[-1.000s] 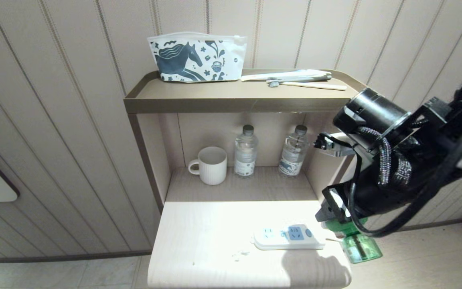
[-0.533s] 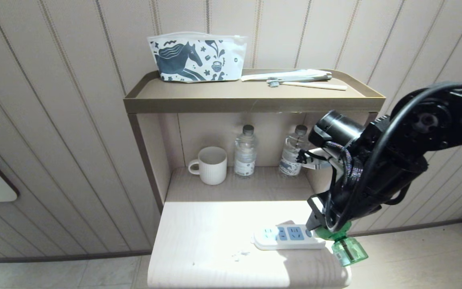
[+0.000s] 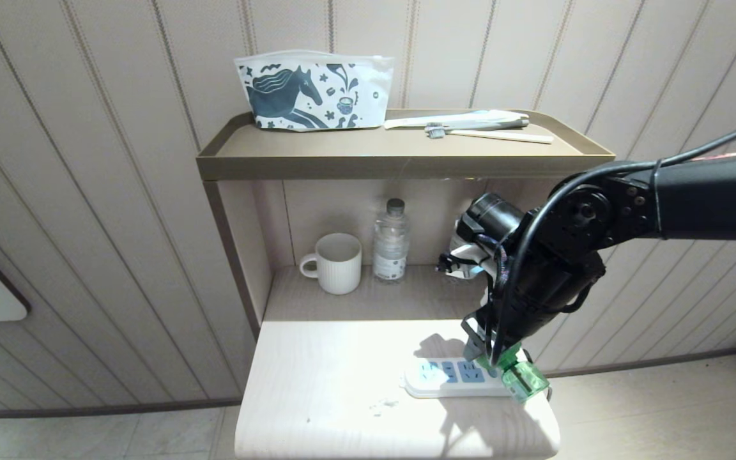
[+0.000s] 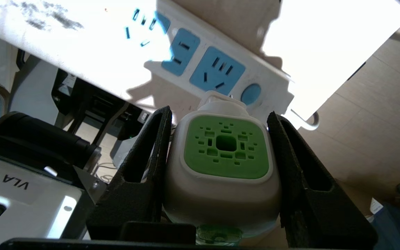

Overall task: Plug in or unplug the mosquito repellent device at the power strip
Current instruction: Insert the plug into the socket

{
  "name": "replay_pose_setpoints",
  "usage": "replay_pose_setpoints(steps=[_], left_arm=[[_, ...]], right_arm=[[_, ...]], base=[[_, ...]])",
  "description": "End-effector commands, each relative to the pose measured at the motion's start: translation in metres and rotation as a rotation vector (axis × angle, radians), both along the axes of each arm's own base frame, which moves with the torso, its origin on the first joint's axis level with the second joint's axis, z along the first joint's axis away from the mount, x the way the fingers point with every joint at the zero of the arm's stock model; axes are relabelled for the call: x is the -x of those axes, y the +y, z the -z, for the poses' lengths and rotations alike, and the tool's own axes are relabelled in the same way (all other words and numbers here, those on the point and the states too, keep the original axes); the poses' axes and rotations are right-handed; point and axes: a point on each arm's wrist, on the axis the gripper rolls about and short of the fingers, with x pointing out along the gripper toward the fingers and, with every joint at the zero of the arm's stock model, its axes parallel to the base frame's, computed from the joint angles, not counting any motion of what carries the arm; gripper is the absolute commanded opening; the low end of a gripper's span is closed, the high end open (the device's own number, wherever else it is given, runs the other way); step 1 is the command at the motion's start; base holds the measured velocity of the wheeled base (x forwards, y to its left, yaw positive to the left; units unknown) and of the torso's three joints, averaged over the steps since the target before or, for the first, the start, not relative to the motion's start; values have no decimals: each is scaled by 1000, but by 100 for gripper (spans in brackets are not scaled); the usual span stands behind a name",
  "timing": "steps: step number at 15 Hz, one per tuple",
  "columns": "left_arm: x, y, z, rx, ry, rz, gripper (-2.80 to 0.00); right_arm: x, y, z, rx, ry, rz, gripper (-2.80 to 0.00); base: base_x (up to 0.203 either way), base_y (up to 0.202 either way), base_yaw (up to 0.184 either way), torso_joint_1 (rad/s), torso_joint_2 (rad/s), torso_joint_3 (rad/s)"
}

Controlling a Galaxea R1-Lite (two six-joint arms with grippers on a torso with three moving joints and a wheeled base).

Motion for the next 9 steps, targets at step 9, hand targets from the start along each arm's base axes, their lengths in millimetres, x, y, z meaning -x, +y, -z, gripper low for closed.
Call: replay_pose_setpoints(steps=[9], left_arm=[[0, 0, 0, -1, 1, 0, -280]], right_arm=[[-13, 3, 21, 26, 43, -3, -280]], base=[[0, 0, 0, 0, 0, 0]])
